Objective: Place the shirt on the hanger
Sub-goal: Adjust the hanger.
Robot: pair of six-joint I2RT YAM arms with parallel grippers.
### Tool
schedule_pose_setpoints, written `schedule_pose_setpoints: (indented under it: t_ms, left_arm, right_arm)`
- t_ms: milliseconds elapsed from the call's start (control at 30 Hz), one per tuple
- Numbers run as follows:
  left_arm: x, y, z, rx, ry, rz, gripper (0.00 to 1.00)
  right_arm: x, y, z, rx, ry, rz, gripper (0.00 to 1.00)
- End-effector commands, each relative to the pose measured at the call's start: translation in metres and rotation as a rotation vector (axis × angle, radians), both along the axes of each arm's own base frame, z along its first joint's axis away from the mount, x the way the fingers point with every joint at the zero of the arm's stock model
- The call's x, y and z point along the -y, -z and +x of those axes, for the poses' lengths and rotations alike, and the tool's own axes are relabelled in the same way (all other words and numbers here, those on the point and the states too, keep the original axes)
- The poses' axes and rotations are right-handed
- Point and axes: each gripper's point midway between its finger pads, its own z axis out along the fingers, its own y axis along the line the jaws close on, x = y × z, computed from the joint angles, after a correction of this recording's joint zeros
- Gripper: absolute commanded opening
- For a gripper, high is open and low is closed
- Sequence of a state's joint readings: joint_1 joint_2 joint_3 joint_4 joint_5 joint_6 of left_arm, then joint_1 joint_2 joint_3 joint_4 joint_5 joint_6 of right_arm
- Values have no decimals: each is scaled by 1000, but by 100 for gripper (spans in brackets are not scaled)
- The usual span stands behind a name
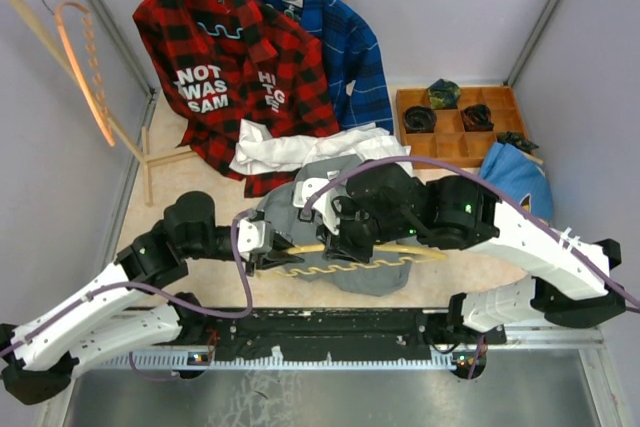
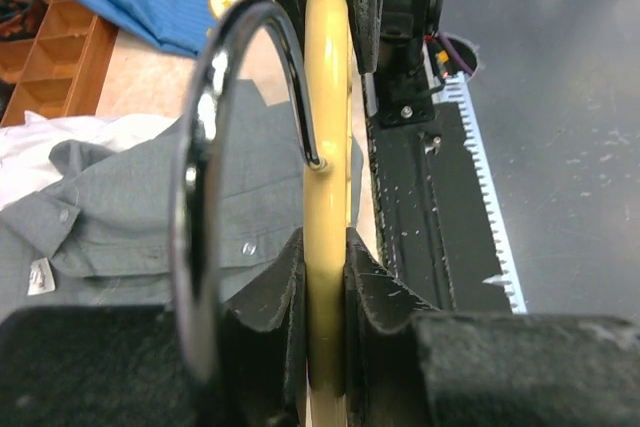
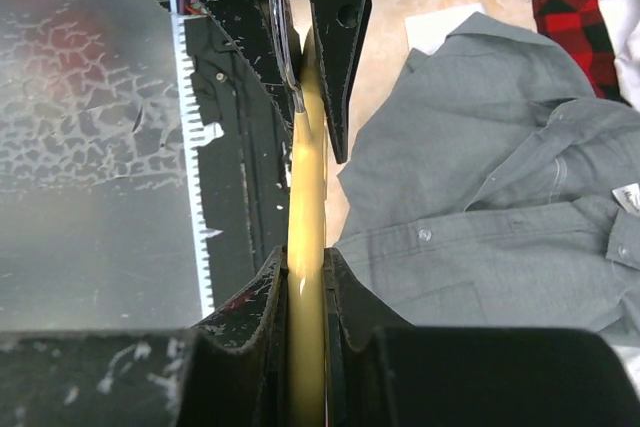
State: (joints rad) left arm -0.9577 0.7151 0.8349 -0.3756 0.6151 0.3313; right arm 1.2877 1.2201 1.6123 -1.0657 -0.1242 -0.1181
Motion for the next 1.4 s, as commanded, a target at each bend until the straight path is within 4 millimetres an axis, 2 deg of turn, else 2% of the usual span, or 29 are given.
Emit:
schedule_pose_setpoints:
  t_ms: [0,133,300,333,500,600,700,833,1000,1067,1100,1233,1367]
  left_arm:
    - [6,-30,-35,-19,183,-144,0]
    - [4,-24,-35,-42,165,-150,6]
    - [-3,-24,-30,-16,107,-165,41]
    - [-4,-25,-28,-5,94,-166,50]
    - [-11,-29,-17,36,16,-155,73]
    - [-15,-30,-11,56,-25,-134,82]
    - [-21,-32,-2,75,-88,-124,86]
    - [-31,-33,14,97,-201,-132,98]
    - [-50,-41,48,33,-470,-186,100]
    - [-60,-45,65,-74,-624,-239,99]
    - [-64,-46,70,-113,-677,-257,99]
    - [-58,-23,79,-244,-757,-146,99]
    - [-48,6,91,-331,-825,-85,99]
  right_arm:
    - [-12,-34,-1,-12,14,79,0]
    - [-12,-34,-2,-11,8,66,0]
    - [-8,-29,-1,1,13,59,0]
    - [-7,-30,0,4,17,67,0]
    - [4,-29,-1,12,42,128,0]
    - [16,-24,2,19,91,150,0]
    - [33,-22,12,41,200,210,0]
    - [67,-21,32,61,419,374,0]
    - [106,-22,45,-33,652,643,0]
    - [116,-29,43,-56,664,752,0]
    - [119,-39,41,-62,646,834,0]
    - [142,-48,44,-66,681,1039,0]
    - [155,-40,57,-96,806,1079,0]
